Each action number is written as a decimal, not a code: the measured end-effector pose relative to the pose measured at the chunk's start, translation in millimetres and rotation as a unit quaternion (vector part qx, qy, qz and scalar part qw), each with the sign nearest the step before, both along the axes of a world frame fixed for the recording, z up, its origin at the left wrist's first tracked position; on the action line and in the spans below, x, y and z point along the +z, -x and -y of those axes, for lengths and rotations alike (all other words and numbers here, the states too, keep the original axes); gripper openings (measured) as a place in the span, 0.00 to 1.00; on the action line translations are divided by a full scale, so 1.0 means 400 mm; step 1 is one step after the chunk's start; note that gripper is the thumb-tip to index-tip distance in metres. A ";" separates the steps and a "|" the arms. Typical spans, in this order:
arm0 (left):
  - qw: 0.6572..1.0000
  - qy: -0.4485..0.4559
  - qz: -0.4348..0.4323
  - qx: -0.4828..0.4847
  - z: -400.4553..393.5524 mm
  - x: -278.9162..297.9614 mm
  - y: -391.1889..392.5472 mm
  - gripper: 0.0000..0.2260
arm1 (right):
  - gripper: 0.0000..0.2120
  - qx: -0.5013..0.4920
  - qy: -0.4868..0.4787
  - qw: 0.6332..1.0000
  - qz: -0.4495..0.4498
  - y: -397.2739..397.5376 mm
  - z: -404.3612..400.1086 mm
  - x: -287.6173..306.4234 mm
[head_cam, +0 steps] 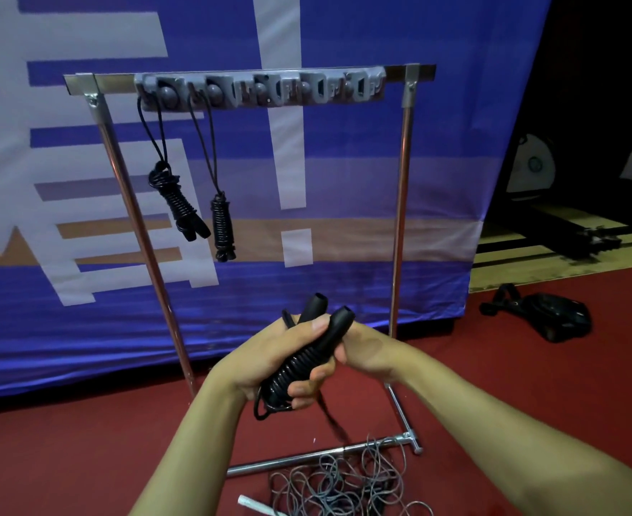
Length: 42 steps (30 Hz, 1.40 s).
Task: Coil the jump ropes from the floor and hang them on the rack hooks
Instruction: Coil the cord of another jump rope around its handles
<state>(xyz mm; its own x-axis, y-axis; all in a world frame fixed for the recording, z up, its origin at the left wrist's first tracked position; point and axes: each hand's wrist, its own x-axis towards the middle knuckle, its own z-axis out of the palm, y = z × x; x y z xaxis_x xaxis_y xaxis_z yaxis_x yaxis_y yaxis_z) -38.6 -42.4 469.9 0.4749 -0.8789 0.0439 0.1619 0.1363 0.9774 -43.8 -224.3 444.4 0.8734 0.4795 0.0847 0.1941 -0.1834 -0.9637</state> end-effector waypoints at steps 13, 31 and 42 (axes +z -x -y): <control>0.936 -0.134 0.054 0.321 0.001 -0.036 -0.040 0.22 | 0.11 -0.101 0.388 0.878 0.261 0.074 0.051 0.013; 0.888 -0.250 0.317 0.221 0.092 -0.026 0.059 0.13 | 0.15 0.021 0.464 0.779 0.422 0.007 0.079 0.261; 0.905 -0.140 0.225 0.333 0.040 -0.044 0.025 0.22 | 0.06 -0.072 0.312 0.928 0.189 0.037 0.134 -0.032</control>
